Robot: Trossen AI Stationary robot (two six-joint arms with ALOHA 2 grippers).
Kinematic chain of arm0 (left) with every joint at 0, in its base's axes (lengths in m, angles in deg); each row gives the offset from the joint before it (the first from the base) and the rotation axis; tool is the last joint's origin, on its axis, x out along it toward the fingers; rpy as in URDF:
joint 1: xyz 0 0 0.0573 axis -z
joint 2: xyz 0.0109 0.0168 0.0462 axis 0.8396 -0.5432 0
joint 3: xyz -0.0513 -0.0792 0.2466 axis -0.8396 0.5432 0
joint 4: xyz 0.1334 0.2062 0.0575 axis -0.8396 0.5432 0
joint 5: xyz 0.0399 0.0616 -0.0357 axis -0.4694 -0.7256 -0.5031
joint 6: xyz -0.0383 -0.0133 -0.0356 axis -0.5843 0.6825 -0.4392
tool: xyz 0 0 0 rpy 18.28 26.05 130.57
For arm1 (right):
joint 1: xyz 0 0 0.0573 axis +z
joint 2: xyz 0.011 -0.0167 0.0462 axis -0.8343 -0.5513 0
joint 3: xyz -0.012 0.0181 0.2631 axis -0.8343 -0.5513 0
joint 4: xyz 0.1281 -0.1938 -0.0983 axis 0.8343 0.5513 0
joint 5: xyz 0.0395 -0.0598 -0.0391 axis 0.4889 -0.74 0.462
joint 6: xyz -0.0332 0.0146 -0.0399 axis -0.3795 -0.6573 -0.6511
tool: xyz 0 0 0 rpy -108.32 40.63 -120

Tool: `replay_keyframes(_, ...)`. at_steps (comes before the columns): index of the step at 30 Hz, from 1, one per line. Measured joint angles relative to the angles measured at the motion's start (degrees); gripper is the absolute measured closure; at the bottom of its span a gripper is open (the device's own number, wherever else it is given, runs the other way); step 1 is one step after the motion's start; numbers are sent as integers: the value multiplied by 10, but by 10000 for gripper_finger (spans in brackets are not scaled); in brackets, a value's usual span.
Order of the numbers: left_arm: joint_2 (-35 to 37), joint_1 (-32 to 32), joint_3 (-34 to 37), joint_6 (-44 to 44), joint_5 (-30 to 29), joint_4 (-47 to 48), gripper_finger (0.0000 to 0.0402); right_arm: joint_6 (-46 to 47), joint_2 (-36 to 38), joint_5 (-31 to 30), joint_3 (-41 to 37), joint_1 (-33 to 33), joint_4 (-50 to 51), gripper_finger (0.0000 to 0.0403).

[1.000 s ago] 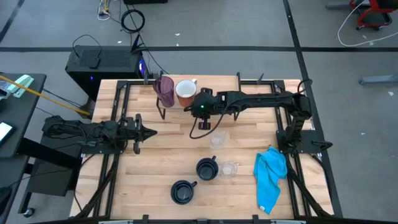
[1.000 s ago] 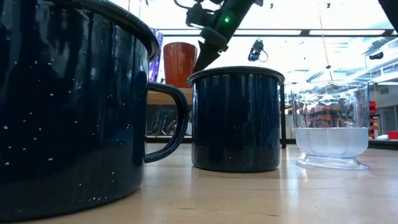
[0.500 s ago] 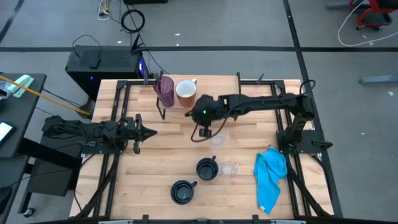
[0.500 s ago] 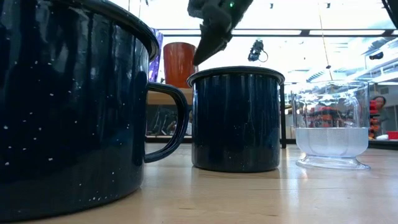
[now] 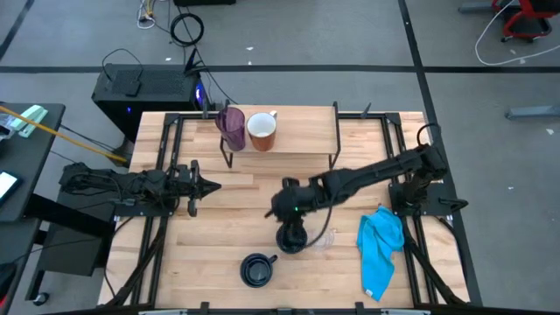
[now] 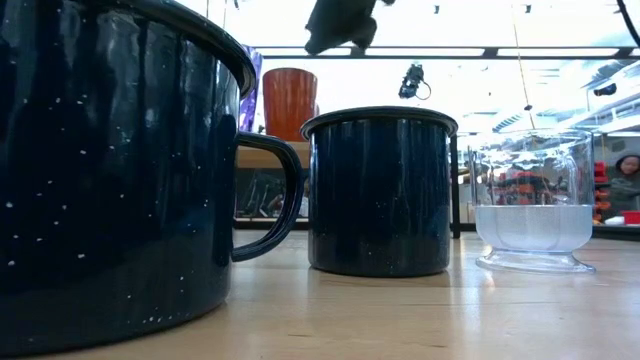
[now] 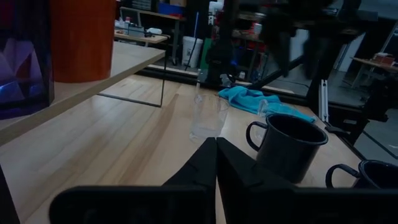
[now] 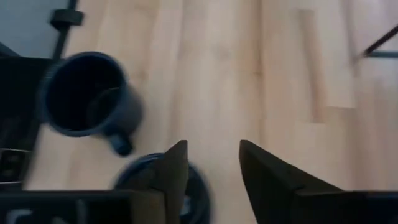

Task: Stack small to large cups/mugs on shelf
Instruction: Put the top black mug on the shelf

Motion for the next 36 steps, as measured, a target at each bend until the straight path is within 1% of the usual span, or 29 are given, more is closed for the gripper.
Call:
replay_keyframes(5, 0, -2, 0, 7, -7, -1, 378, 77, -13, 0, -1, 40, 9, 214)
replay_keyframes(10, 0, -2, 0, 12, -10, -2, 389, 128, -25, -2, -1, 82, 4, 194)
replay_keyframes(14, -2, -2, 0, 17, -11, -3, 392, 142, -46, -6, 0, 110, -3, 193)
replay_keyframes(19, -8, -2, 0, 29, -16, -7, 384, 137, -74, -43, 0, 139, -7, 196)
replay_keyframes(21, -8, -2, 0, 40, -28, -10, 378, 138, -87, -53, -1, 146, -4, 196)
replay_keyframes(24, -9, -2, 0, 49, -40, -12, 375, 148, -100, -60, -1, 151, -7, 196)
replay_keyframes(28, -9, -2, 0, 56, -48, -13, 382, 155, -111, -76, -1, 150, -6, 197)
replay_keyframes(32, -9, -2, 0, 56, -47, -14, 390, 154, -114, -93, -1, 151, -9, 197)
replay_keyframes(36, -9, -2, 0, 56, -47, -16, 389, 158, -124, -102, -1, 150, -13, 197)
